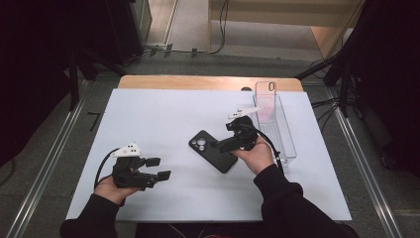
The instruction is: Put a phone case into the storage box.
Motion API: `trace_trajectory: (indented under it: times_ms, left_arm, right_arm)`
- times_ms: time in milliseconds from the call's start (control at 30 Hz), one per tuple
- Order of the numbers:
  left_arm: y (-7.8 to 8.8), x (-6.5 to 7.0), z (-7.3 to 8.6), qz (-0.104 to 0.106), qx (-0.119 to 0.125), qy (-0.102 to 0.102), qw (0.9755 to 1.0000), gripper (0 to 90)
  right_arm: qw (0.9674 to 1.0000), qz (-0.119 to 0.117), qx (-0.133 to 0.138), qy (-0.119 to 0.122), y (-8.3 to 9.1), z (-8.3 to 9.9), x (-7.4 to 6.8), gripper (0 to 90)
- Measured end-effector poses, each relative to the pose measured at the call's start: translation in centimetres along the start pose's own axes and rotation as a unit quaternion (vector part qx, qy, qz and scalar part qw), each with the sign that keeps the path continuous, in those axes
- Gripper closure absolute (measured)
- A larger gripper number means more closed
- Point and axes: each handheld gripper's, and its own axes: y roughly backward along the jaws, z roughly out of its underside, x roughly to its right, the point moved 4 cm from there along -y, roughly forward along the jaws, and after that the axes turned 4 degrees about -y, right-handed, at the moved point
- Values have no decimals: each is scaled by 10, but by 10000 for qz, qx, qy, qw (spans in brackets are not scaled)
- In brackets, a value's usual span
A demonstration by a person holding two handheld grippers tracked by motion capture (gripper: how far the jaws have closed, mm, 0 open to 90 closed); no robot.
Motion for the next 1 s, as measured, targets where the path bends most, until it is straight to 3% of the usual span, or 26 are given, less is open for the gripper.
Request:
trace_trajectory:
  times_ms: [167,233,500,1000]
  left_arm:
    - [0,0,0,9,-5,1,10000,303]
    - [0,0,0,13,-6,3,10000,303]
    - [-1,-1,0,14,0,10,10000,303]
    - [0,-1,0,19,2,-5,10000,303]
  right_arm:
    - [10000,60,-43,60,-11,0,2,30]
    - [9997,192,-75,150,-16,1,4,41]
    - [9995,224,-146,156,-31,3,9,41]
    - [9995,248,-184,81,-40,15,12,41]
